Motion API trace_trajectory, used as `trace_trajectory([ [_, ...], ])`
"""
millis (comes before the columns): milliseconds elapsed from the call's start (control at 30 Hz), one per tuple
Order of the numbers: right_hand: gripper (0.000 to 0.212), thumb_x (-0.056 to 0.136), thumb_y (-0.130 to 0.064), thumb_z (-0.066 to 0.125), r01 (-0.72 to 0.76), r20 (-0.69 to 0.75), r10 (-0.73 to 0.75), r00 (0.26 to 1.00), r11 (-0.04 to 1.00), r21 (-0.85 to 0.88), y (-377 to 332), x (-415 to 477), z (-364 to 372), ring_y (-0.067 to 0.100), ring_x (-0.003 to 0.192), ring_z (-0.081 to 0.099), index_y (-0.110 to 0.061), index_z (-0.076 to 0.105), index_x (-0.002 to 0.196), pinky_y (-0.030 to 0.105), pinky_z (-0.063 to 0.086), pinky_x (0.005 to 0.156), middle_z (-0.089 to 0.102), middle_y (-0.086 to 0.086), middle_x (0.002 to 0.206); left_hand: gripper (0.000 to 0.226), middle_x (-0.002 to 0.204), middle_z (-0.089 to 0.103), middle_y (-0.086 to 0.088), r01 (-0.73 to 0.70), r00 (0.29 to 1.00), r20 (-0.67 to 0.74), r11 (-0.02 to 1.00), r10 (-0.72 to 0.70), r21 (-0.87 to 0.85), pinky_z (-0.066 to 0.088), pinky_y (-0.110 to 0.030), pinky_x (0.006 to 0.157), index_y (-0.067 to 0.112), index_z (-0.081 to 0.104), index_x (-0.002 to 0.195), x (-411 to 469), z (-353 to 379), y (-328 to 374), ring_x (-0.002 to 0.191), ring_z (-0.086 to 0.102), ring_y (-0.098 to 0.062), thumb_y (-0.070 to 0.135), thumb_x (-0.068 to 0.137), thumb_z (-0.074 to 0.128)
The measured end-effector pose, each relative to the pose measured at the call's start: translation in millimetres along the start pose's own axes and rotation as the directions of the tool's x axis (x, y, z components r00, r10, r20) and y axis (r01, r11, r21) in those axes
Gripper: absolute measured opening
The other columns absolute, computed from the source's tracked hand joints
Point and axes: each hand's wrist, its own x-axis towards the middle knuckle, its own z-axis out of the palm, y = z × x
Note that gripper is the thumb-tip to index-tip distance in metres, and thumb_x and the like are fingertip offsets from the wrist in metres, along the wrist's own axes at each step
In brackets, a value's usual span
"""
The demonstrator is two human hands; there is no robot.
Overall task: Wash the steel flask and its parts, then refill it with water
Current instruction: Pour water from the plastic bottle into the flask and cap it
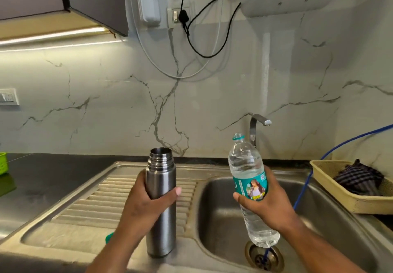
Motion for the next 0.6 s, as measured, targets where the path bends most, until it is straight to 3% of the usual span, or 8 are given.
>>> trace_trajectory([
  [100, 0.09, 0.063, -0.033, 0.097, 0.019, -0.02, -0.02, 1.0, 1.0, -0.018, -6.9, 0.8, -2.8, -0.004, 0.095, 0.071, -0.046, 0.044, 0.134, 0.015, 0.058, 0.075, 0.073, -0.023, 0.105, 0.05, 0.094, 0.068, 0.008, -0.066, 0.997, -0.05, 0.998, 0.066, 0.009, 0.049, -0.023, 0.064, 0.034, 0.057, 0.103, 15.7, 25.0, 22.2, 0.085, 0.068, -0.012, 0.041, 0.067, 0.091],
  [367, 0.087, 0.066, -0.033, 0.095, 0.151, -0.029, -0.16, 0.987, 0.966, -0.209, -47.4, 20.9, -26.0, -0.004, 0.099, 0.07, -0.051, 0.042, 0.133, 0.02, 0.06, 0.08, 0.068, -0.029, 0.11, 0.051, 0.094, 0.063, 0.01, -0.116, 0.99, -0.092, 0.992, 0.111, -0.05, 0.045, -0.02, 0.061, 0.036, 0.054, 0.106, 35.8, 56.3, 45.5, 0.082, 0.062, -0.007, 0.048, 0.07, 0.088],
  [467, 0.097, 0.065, -0.043, 0.093, 0.242, 0.022, -0.25, 0.968, 0.908, -0.342, -72.8, 39.2, -35.1, -0.003, 0.098, 0.07, -0.046, 0.037, 0.143, 0.023, 0.061, 0.081, 0.07, -0.022, 0.112, 0.044, 0.09, 0.064, 0.01, -0.128, 0.987, -0.1, 0.991, 0.124, -0.034, 0.044, -0.019, 0.06, 0.036, 0.055, 0.099, 32.0, 45.6, 36.8, 0.079, 0.062, -0.007, 0.05, 0.071, 0.086],
  [600, 0.098, 0.064, -0.054, 0.088, 0.345, 0.12, -0.332, 0.936, 0.784, -0.517, -105.1, 59.6, -43.3, 0.003, 0.097, 0.069, -0.053, 0.029, 0.144, 0.033, 0.061, 0.084, 0.067, -0.023, 0.116, 0.042, 0.089, 0.064, 0.01, -0.146, 0.987, -0.074, 0.989, 0.144, -0.015, 0.044, -0.019, 0.061, 0.037, 0.055, 0.099, 29.3, 37.4, 28.8, 0.078, 0.062, -0.007, 0.049, 0.072, 0.085],
])
